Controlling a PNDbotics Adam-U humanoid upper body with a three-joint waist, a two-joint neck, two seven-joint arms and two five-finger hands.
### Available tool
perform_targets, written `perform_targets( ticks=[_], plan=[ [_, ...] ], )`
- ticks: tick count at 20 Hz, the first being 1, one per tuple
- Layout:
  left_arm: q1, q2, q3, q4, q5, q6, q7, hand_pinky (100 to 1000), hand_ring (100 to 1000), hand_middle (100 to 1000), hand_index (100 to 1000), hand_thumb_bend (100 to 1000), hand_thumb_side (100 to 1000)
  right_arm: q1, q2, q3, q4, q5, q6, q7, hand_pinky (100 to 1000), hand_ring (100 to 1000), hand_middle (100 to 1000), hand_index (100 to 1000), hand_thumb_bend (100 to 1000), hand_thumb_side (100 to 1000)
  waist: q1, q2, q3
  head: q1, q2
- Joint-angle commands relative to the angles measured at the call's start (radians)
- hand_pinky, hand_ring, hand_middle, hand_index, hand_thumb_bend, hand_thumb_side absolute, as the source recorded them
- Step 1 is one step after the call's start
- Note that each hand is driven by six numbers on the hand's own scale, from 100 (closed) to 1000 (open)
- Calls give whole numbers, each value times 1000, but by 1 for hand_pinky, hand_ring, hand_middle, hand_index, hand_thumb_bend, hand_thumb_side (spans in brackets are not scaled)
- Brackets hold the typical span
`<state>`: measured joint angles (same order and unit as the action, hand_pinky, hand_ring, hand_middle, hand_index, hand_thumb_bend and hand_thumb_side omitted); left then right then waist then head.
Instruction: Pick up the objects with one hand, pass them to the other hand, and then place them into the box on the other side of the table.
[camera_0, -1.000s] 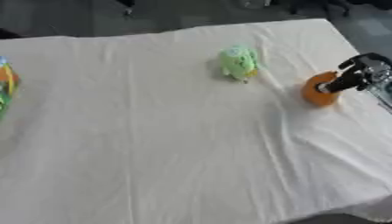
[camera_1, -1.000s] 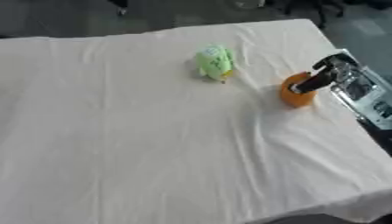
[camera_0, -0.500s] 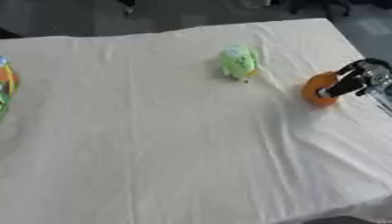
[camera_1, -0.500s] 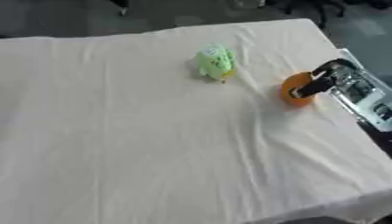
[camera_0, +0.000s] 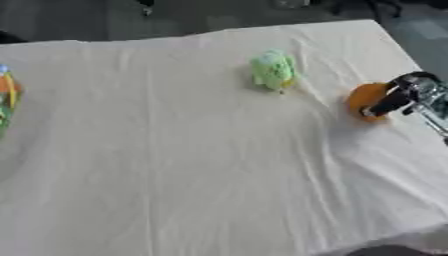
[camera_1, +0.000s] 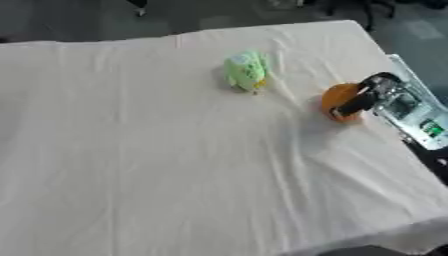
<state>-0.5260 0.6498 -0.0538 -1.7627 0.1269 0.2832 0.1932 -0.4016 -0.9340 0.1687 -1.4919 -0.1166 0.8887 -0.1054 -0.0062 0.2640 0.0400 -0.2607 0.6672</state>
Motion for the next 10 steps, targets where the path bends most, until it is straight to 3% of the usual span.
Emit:
perform_targets(
  ticks=[1,10],
  plan=[
    [-7,18,3,-11,-6,1,-5,613,720,593,660,275,481,-14,-19,-1,1,14,-4,8,764,690,609,758,427,100,2,-14,3,3,1],
    [-5,19,4,-11,-7,1,-6,614,720,591,660,267,484,-5,-22,-29,-39,54,-9,-28,705,542,410,562,309,100,1,-17,0,9,0]
  ],
)
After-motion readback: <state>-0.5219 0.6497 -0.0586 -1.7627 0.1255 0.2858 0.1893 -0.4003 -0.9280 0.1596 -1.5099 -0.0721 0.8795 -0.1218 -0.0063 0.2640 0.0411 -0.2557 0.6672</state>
